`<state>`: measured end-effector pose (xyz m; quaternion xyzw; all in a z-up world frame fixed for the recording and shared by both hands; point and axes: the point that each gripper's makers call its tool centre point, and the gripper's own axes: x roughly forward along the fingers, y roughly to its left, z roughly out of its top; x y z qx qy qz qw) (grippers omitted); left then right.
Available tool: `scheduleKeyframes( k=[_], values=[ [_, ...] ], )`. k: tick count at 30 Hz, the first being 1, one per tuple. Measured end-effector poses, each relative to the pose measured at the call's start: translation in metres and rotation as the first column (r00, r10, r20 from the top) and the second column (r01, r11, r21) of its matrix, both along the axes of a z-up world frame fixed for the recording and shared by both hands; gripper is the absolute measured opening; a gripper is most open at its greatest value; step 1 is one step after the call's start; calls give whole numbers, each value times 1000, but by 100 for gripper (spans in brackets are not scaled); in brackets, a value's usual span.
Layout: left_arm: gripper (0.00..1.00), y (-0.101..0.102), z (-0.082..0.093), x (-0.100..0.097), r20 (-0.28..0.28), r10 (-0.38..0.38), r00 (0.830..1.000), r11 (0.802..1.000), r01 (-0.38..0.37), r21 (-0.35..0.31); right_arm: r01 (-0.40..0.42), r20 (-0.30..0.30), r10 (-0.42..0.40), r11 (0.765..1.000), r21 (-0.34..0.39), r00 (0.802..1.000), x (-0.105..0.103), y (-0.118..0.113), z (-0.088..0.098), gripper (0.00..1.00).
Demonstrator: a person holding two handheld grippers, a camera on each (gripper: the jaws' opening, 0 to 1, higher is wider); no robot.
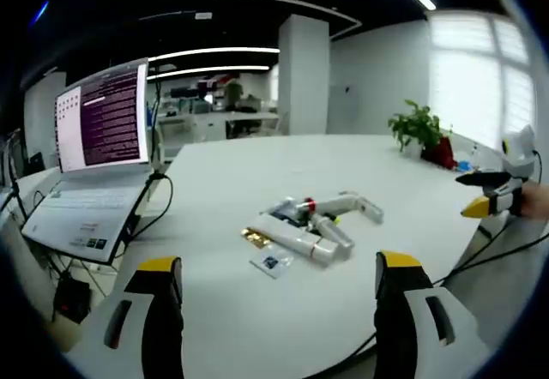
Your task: Arrange the skincare products in the storage area until every visible bottle or jar stands upright without overlapping.
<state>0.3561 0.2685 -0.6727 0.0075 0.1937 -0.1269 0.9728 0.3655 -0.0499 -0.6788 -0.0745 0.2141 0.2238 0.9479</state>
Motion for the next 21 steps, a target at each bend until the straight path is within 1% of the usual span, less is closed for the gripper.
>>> scheduleKeyframes(
  k=[21],
  values=[
    [85,-1,4,-1,7,7,1000,1000,-7,-6,0,-10,0,1000,-4,1000,0,0,-1,96]
  ],
)
